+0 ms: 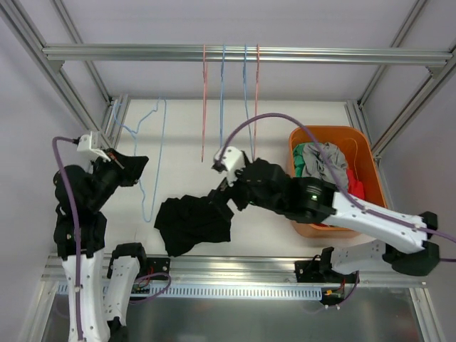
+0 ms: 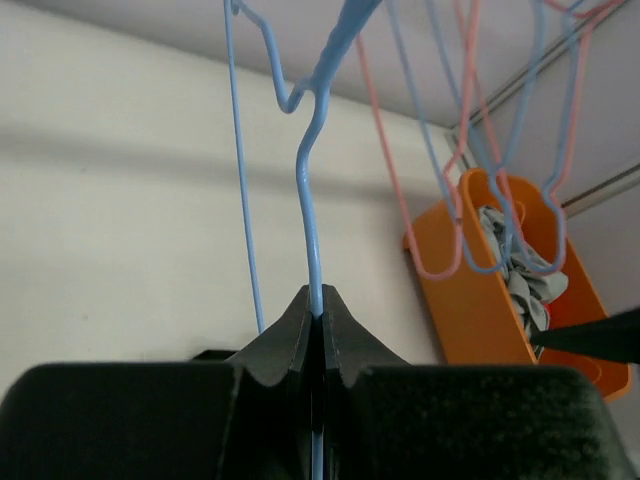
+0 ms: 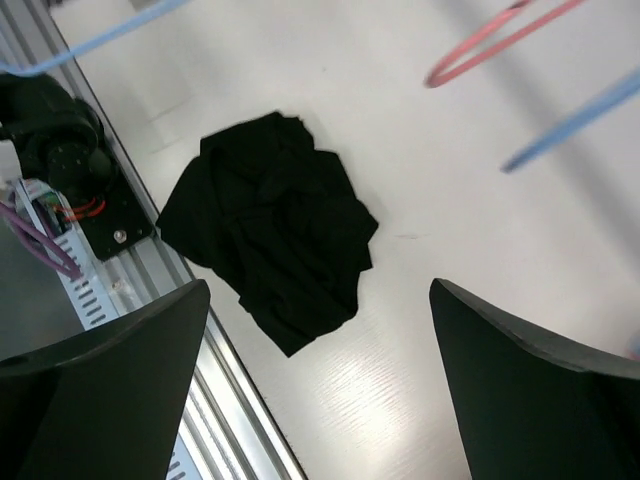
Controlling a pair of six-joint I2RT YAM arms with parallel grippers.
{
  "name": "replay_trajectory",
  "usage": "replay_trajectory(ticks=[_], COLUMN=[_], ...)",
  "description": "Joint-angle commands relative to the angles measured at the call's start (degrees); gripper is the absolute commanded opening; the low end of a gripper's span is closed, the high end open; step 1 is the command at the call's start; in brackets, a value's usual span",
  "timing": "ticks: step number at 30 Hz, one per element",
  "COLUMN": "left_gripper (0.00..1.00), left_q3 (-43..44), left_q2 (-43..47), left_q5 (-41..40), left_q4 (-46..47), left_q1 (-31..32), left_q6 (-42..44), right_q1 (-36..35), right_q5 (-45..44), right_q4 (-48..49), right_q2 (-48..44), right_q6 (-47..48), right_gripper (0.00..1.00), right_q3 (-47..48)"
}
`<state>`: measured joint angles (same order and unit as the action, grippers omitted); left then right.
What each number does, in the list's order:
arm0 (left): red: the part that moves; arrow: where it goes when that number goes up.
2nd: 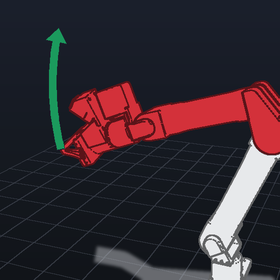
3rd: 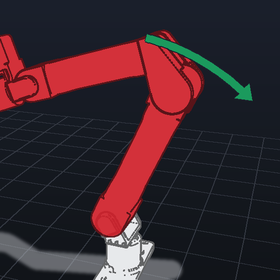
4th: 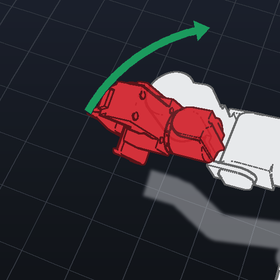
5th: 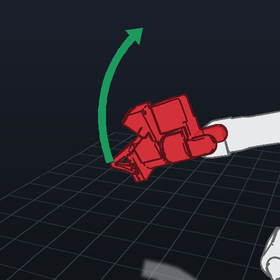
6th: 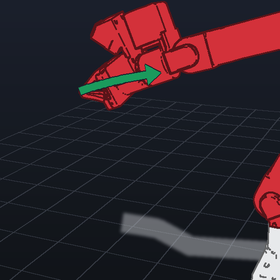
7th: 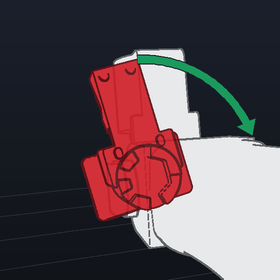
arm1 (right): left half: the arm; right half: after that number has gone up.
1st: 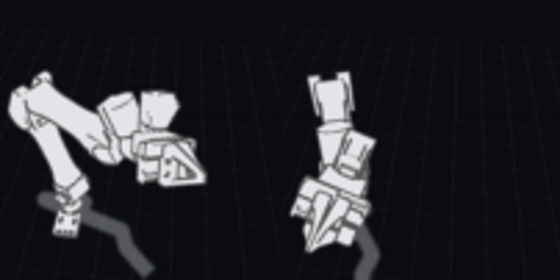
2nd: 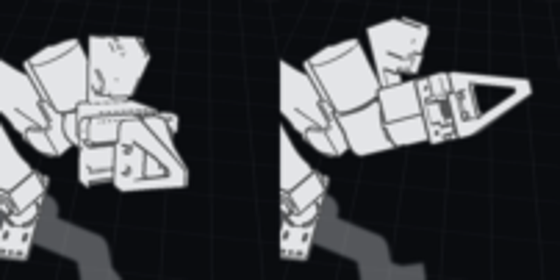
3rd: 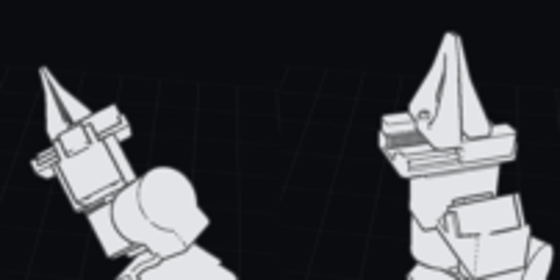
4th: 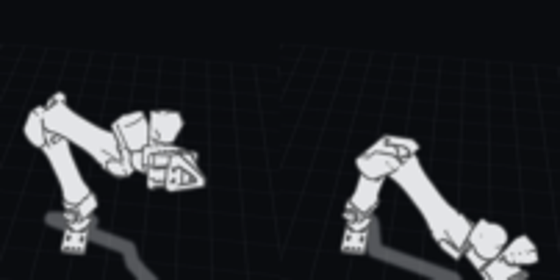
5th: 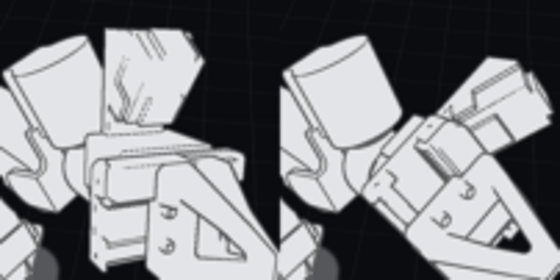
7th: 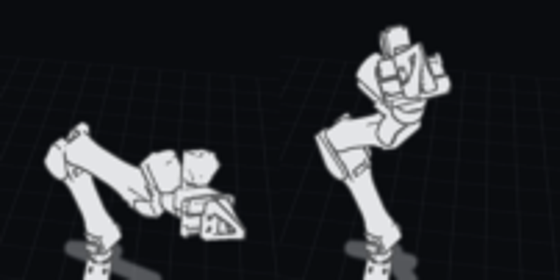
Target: Remove the tank top from the hanger
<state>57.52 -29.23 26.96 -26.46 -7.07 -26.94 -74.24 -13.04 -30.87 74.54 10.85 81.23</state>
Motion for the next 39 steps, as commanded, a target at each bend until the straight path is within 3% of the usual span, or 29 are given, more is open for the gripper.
replay_trajectory(ticks=[1, 7, 11, 15, 26, 39], left_gripper=[0.0, 0.0, 0.0, 0.0, 0.0, 0.0], left_q3=[4.17, 16.64, 28.58, 34.23, 50.22, 44.71], left_q2=[-6.34, -18.82, -26.3, -32.63, -48.01, -52.51], left_q5=[1.87, -6.45, -16.57, -21.76, -25.9, -29.33], left_q4=[-6.06, -6.24, -6.5, -6.5, -6.24, -6.24], left_q1=[0.48, 5.47, 17.84, 22.53, 26.84, 27.81], left_q6=[2.5, 3.82, 7.41, 8.65, 14.01, 11.91], right_q1=[0.06, 0.06, 0.06, 0.06, -0.03, 0.06], right_q5=[-6.38, -3.93, -2.96, -2.96, -1.82, 6.53], right_q4=[-0.24, -0.77, -1.64, -1.82, -2.0, 4.42], right_q2=[-10.87, -22.84, -26.55, -28.75, -27.35, -21.2], right_q6=[-1.62, -4.08, -5.14, -5.58, -5.4, -7.42], right_gripper=[0.99, 0.99, 1.0, 1.0, 0.99, 0.99], right_q3=[-2.82, -7.92, -8.98, -10.04, -10.92, -14.7])
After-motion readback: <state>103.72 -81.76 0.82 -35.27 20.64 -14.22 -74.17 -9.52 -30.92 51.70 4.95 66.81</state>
